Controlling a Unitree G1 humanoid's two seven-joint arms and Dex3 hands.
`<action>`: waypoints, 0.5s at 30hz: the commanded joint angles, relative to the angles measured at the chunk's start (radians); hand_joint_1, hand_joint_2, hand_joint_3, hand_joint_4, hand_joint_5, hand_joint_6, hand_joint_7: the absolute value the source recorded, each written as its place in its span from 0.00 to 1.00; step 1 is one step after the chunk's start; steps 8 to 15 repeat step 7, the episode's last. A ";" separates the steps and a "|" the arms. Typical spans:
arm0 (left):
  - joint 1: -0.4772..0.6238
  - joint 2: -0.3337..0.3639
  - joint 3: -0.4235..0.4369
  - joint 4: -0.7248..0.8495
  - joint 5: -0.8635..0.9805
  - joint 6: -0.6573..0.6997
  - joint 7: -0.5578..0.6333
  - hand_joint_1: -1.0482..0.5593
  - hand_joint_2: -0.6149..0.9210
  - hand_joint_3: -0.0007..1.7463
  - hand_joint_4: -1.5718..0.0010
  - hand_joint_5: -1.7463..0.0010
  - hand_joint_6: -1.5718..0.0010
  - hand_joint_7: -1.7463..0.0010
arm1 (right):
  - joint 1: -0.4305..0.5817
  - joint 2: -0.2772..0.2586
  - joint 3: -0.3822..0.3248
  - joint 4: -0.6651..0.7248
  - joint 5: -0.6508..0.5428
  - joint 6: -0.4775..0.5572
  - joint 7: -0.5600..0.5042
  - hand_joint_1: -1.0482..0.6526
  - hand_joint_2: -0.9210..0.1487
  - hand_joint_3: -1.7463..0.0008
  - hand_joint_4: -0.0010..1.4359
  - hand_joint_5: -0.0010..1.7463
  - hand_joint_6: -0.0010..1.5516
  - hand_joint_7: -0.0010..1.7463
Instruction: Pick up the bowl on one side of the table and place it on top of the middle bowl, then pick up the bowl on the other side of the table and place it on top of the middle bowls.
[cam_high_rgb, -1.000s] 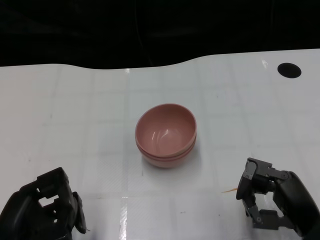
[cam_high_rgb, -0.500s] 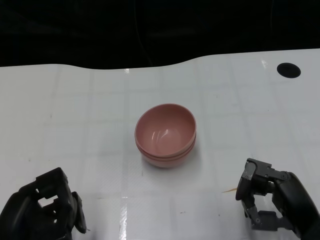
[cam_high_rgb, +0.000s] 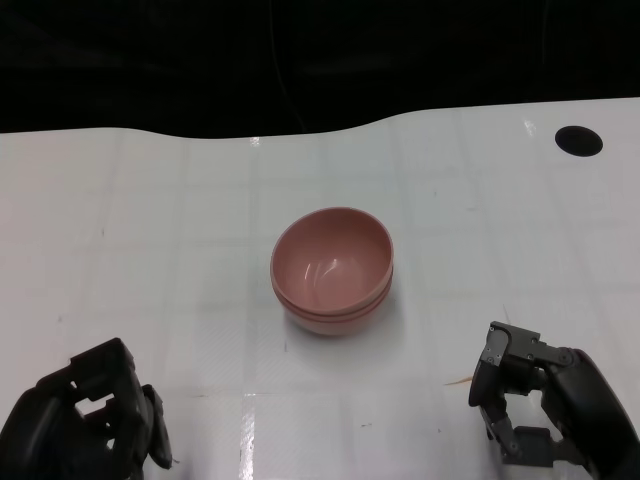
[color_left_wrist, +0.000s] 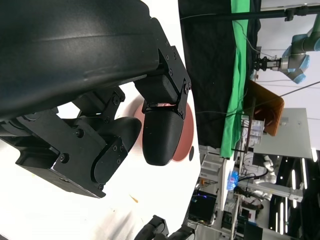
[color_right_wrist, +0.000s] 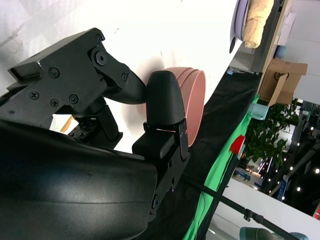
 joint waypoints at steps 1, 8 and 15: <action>0.006 0.009 0.003 0.016 0.012 -0.034 -0.014 0.63 0.73 0.78 0.41 0.00 0.50 0.00 | 0.014 -0.006 -0.018 0.012 -0.009 -0.019 -0.008 0.49 0.33 0.36 0.58 1.00 0.44 0.94; 0.001 0.013 0.006 0.017 0.002 -0.013 -0.002 0.64 0.73 0.77 0.40 0.00 0.48 0.00 | 0.008 0.001 -0.018 0.022 0.010 -0.020 0.010 0.49 0.33 0.36 0.58 1.00 0.44 0.94; 0.001 0.013 0.006 0.017 0.002 -0.013 -0.002 0.64 0.73 0.77 0.40 0.00 0.48 0.00 | 0.008 0.001 -0.018 0.022 0.010 -0.020 0.010 0.49 0.33 0.36 0.58 1.00 0.44 0.94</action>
